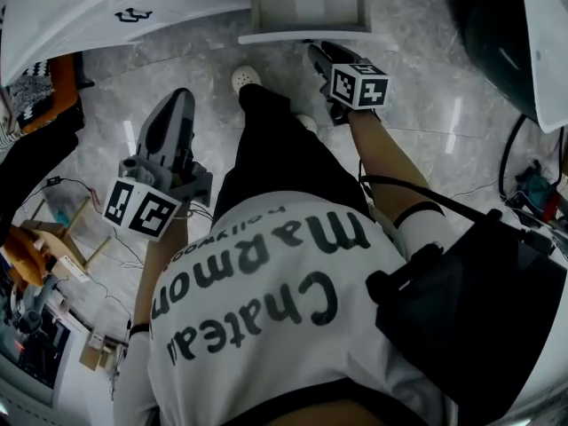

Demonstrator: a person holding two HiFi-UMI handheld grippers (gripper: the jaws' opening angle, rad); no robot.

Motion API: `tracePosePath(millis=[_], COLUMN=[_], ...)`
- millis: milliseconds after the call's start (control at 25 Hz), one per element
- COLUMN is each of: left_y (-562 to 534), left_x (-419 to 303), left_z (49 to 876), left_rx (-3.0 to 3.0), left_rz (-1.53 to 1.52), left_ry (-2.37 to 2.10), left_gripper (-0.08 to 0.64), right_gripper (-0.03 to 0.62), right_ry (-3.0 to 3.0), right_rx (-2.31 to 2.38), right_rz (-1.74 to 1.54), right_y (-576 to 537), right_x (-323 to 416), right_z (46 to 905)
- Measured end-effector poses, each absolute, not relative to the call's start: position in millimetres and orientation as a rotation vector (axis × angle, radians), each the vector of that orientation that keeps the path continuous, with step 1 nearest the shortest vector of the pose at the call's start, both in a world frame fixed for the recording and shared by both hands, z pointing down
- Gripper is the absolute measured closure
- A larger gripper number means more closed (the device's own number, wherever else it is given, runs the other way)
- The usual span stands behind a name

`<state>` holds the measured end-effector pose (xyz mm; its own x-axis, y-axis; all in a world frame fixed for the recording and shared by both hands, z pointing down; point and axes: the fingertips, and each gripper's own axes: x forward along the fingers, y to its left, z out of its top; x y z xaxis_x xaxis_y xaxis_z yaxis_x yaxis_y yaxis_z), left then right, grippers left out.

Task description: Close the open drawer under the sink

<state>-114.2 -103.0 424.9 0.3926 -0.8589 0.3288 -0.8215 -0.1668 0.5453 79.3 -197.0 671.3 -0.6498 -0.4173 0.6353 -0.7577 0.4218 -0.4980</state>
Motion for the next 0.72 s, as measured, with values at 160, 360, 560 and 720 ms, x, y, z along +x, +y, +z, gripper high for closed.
tracePosePath(millis=[160, 360, 560, 720], left_y=[-103, -105, -102, -98], left_x=[-128, -141, -146, -147], left_z=[433, 438, 445, 446], left_rx=[1.965, 1.952, 1.938, 1.93], left_rz=[-0.066, -0.078, -0.08, -0.081], left_ry=[-1.439, -1.446, -1.437, -1.436], left_gripper=[0.551, 0.551, 0.551, 0.551], right_gripper=[0.407, 0.408, 0.422, 0.445], right_ry=[-2.208, -2.138, -2.087, -2.053], right_rx=[0.998, 1.034, 1.086, 1.096], right_rz=[1.078, 1.005, 0.971, 0.962], right_y=[-202, -204, -207, -208], right_x=[66, 59, 57, 61], right_z=[685, 696, 700, 701])
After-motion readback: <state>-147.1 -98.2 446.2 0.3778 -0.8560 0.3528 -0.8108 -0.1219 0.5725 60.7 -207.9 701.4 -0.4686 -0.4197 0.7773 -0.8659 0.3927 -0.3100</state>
